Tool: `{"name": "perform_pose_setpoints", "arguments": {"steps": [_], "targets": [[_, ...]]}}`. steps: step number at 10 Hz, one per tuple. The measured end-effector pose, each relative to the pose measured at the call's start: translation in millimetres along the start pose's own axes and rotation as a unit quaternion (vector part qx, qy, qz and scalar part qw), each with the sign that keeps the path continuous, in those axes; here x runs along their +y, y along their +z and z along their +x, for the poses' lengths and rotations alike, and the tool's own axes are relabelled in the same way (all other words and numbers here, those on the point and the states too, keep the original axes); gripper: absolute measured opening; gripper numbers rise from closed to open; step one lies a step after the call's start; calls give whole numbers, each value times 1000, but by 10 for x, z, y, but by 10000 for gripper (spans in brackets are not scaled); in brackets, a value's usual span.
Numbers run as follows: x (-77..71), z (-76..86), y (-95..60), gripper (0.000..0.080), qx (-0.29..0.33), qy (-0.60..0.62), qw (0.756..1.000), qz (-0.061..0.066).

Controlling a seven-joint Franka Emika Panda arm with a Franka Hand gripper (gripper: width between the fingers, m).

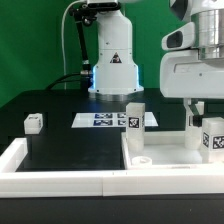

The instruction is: Assemble square table

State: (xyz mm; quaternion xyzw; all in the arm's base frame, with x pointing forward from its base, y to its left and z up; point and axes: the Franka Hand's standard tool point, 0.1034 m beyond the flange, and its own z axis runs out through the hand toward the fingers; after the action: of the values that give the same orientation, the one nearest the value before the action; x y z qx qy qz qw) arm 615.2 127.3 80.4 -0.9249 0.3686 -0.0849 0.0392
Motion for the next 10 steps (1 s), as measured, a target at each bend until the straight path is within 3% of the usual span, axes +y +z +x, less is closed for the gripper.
{"name": "perform_pose_setpoints", "arguments": {"steps": [3, 4, 10], "targets": [[3, 4, 0, 648, 0, -87, 996, 0], [1, -7, 4, 648, 5, -161, 987, -6], [13, 34, -3, 648, 11, -395, 918, -15]]}}
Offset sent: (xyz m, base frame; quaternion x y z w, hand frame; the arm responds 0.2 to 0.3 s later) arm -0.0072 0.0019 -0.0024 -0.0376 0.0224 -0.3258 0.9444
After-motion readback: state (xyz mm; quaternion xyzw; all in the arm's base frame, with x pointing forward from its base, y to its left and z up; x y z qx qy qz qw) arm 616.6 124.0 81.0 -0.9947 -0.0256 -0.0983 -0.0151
